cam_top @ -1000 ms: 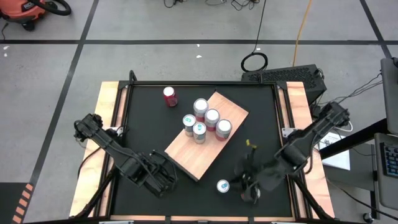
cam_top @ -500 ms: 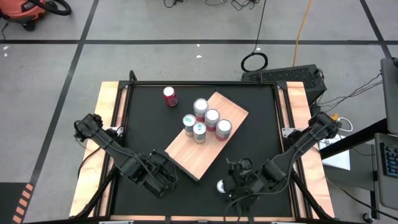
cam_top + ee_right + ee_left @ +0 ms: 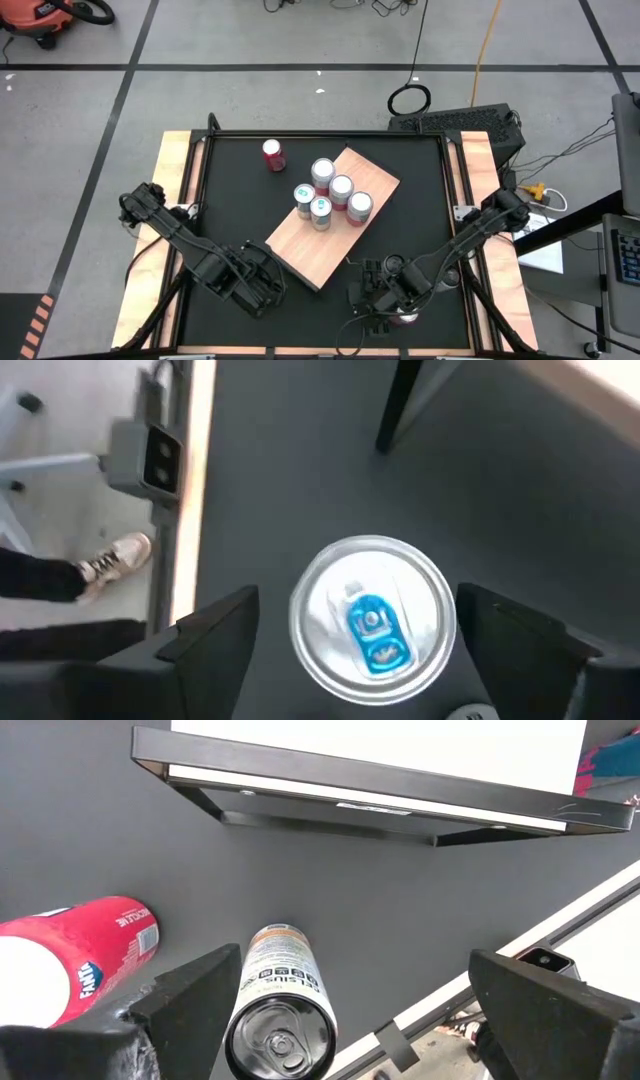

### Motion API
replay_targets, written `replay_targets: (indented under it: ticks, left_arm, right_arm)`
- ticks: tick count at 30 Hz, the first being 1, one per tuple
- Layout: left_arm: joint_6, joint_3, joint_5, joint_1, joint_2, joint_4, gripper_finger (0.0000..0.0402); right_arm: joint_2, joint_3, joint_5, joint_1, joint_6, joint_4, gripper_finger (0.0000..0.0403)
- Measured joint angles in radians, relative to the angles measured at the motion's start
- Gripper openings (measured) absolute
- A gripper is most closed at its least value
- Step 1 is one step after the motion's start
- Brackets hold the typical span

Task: Place canned beverage on shelf
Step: Put the blue soda can on the shelf aligned with the blue soda can

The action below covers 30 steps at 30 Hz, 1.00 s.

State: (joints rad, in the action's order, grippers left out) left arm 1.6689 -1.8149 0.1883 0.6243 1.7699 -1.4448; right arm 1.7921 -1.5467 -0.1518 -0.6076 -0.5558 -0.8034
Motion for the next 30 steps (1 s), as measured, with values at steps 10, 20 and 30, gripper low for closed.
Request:
replay_targets:
  ticks: [10, 20, 30]
  left_arm:
    - [-0.001, 0.000, 0.004, 0.000, 0.000, 0.000, 0.0391]
    - [-0.001, 0.000, 0.004, 0.000, 0.000, 0.000, 0.0391]
    - [-0.002, -0.016, 0.003, 0.029, -0.003, -0.005, 0.0391]
  right_arm:
    - [0.041, 0.000, 0.072, 0.028, 0.047, -0.011, 0.0278]
    - [0.035, -0.002, 0.095, 0.044, 0.047, -0.007, 0.0196]
    - [0.036, -0.180, 0.132, 0.044, 0.051, -0.113, 0.0205]
